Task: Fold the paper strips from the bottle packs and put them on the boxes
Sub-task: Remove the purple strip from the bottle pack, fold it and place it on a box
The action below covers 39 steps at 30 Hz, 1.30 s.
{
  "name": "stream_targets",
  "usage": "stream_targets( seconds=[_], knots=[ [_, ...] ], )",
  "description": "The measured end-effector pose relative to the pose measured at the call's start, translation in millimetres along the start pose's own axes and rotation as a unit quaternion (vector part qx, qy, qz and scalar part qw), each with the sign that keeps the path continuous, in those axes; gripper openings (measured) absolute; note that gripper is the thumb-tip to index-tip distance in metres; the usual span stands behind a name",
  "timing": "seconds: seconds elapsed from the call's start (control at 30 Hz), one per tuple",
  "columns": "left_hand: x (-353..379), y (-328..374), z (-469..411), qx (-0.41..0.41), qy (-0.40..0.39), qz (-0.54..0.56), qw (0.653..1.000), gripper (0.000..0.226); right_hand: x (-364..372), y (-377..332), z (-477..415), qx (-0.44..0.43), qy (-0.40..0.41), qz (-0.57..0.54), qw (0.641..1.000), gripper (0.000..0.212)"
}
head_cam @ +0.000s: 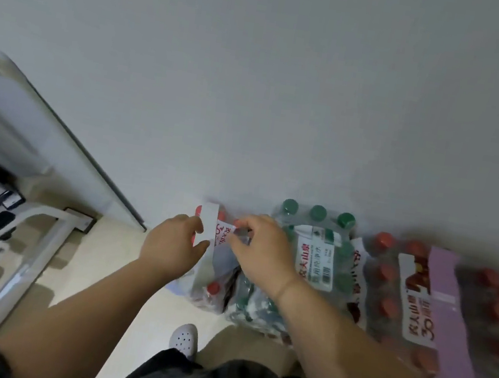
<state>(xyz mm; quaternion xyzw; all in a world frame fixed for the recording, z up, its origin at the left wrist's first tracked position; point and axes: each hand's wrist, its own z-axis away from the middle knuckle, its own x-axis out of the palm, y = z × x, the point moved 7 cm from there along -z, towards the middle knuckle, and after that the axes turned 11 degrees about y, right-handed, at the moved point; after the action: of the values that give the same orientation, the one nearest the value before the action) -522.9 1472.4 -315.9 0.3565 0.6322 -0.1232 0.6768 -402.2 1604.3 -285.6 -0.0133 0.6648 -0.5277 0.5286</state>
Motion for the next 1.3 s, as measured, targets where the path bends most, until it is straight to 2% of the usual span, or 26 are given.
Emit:
stream_targets(
  seconds=[0.2, 0.47, 0.6, 0.7, 0.8, 0.9, 1.03, 1.17, 1.3],
  knots=[
    [13, -69, -28, 0.037, -0.08, -0.005, 0.996, 0.027, 71, -23, -9, 0.086, -0.048, 0.033, 0.995, 0.031],
    [75, -109, -73, 0.046, -0.172, 0.028, 0.984, 0.038, 134, 20, -55, 0.178, -0.085, 0.089, 0.976, 0.041],
    [107, -109, -100, 0.067, -0.211, 0.061, 0.973, 0.046, 163, 43, -87, 0.169, -0.094, 0.143, 0.971, 0.027],
    [132, -114, -117, 0.094, -0.223, 0.03, 0.97, 0.051, 184, 55, -109, 0.133, -0.093, 0.192, 0.968, 0.036],
    [156, -116, -125, 0.113, -0.25, -0.015, 0.962, 0.057, 206, 62, -120, 0.102, -0.145, 0.226, 0.958, 0.048],
    [174, -116, -136, 0.129, -0.251, 0.007, 0.959, 0.053, 222, 70, -120, 0.078, -0.193, 0.261, 0.943, 0.054],
    [181, -114, -147, 0.111, -0.223, 0.093, 0.964, 0.033, 226, 77, -114, 0.065, -0.196, 0.258, 0.944, 0.06],
    [173, -109, -151, 0.096, -0.177, 0.113, 0.973, 0.031, 225, 80, -113, 0.076, -0.199, 0.237, 0.948, 0.062],
    [156, -101, -149, 0.106, -0.137, 0.131, 0.976, 0.025, 222, 74, -115, 0.106, -0.179, 0.193, 0.959, 0.053]
  ],
)
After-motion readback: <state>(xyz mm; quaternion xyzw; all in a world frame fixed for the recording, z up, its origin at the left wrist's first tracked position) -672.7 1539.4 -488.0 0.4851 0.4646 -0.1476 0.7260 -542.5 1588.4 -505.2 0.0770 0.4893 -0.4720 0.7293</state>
